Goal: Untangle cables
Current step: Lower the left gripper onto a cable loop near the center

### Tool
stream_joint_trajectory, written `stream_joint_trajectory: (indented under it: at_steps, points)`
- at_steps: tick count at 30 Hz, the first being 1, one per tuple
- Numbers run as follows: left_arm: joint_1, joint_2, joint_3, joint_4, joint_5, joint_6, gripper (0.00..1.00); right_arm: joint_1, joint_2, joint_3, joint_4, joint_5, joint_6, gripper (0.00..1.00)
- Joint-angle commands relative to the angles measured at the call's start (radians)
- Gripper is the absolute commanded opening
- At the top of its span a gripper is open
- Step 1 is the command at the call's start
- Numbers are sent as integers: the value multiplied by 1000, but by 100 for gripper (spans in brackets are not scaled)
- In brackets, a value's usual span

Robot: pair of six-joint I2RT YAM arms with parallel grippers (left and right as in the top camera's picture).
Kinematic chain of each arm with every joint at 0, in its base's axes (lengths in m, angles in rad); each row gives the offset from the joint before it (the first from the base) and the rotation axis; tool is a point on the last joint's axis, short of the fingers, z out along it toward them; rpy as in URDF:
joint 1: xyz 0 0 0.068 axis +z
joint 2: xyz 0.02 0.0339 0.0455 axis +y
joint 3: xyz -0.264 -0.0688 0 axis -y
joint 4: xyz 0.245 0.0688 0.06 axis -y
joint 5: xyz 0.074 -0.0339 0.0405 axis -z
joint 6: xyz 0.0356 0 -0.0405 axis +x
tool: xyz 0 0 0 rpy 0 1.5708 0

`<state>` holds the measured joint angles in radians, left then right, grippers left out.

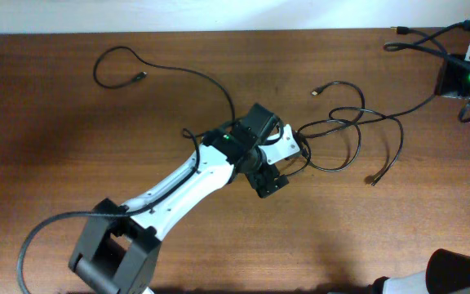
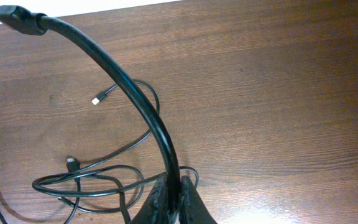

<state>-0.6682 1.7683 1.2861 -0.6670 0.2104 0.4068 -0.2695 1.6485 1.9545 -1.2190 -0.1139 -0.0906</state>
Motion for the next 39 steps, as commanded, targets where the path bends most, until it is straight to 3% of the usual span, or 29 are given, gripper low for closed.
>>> stream_joint_trajectory:
  at_steps: [1, 24, 25, 26, 27, 28, 29, 31, 35, 39]
  points:
    - [-1, 95, 40, 4, 7, 41, 99, 1, -3, 19, 3, -9, -7, 4]
    - [-44, 268, 123, 27, 82, 62, 100, 1, -3, 19, 2, -9, -7, 4]
    - [-46, 268, 123, 27, 82, 58, 91, 1, -3, 19, 2, -9, -7, 4]
    - [-47, 268, 123, 27, 82, 58, 72, 1, -3, 19, 2, -9, -7, 4]
    - [-47, 268, 123, 27, 82, 58, 18, 1, -3, 19, 3, -9, -7, 4]
    - [-47, 268, 123, 27, 82, 53, 0, 1, -3, 19, 3, -9, -7, 4]
    - [-47, 268, 123, 27, 82, 51, 0, 1, -3, 19, 3, -9, -7, 4]
    - [-47, 268, 123, 26, 82, 44, 11, 1, -3, 19, 3, -9, -7, 4]
    - [-47, 268, 123, 27, 82, 28, 61, 1, -3, 19, 3, -9, -7, 4]
    - [-52, 268, 123, 28, 82, 25, 61, 1, -3, 19, 2, -9, -7, 4]
